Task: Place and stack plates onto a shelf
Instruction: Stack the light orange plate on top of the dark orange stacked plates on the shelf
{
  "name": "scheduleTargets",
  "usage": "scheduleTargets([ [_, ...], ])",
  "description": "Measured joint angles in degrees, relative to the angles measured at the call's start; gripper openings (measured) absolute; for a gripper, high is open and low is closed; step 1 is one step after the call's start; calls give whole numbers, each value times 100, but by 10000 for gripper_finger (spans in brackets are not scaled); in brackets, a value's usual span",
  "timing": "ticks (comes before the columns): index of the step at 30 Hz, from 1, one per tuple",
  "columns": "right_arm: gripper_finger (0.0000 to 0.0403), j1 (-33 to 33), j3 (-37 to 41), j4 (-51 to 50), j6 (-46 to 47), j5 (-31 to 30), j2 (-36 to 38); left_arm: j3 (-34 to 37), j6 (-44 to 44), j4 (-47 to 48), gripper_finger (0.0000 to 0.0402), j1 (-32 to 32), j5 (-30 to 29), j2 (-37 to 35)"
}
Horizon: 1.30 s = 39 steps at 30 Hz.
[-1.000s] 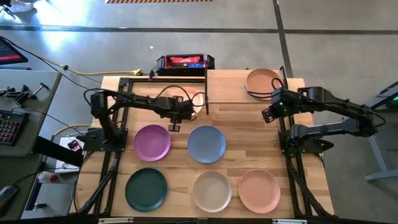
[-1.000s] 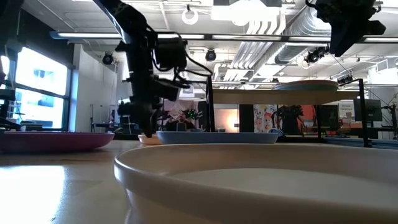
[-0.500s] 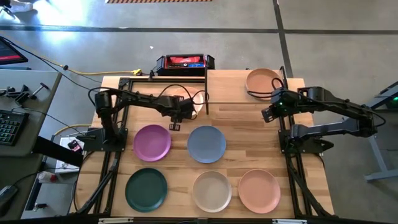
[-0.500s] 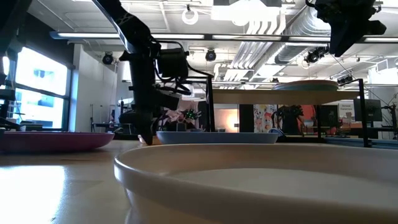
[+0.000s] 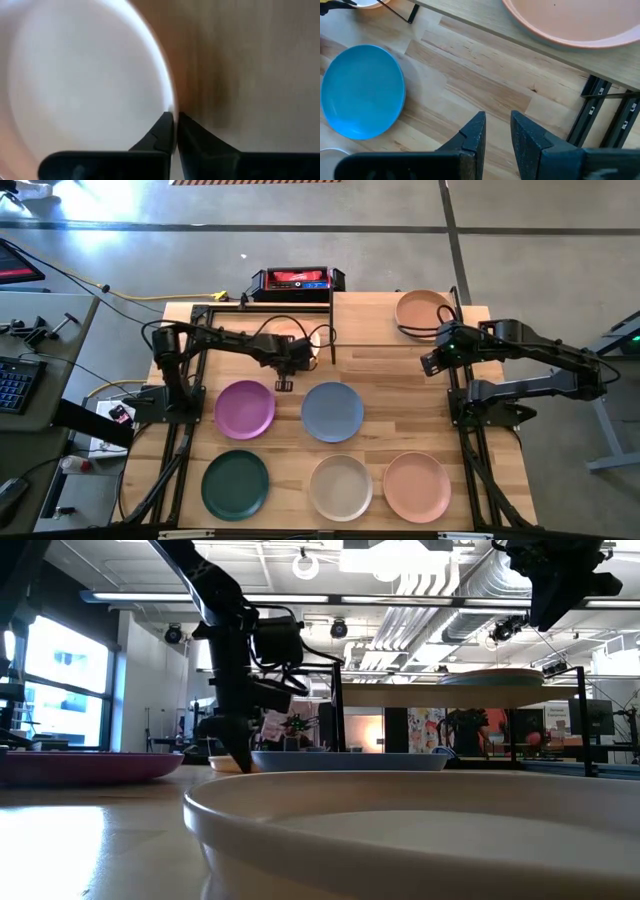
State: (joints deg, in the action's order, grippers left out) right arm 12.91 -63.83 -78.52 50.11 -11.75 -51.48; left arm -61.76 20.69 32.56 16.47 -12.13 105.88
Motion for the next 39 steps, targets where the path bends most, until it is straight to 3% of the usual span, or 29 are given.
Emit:
scheduleTargets([
  [13, 69, 0, 0, 37, 90, 7, 0, -210, -193, 1201, 2, -835, -623, -954],
  [24, 69, -33, 0, 39, -107, 83, 0, -216, -1277, 1876, 1, -2068, -1194, -2052],
  [39, 76, -461, 0, 701, 511, 252, -417, -219, -496, 1822, 1, -3014, -1379, -2502],
])
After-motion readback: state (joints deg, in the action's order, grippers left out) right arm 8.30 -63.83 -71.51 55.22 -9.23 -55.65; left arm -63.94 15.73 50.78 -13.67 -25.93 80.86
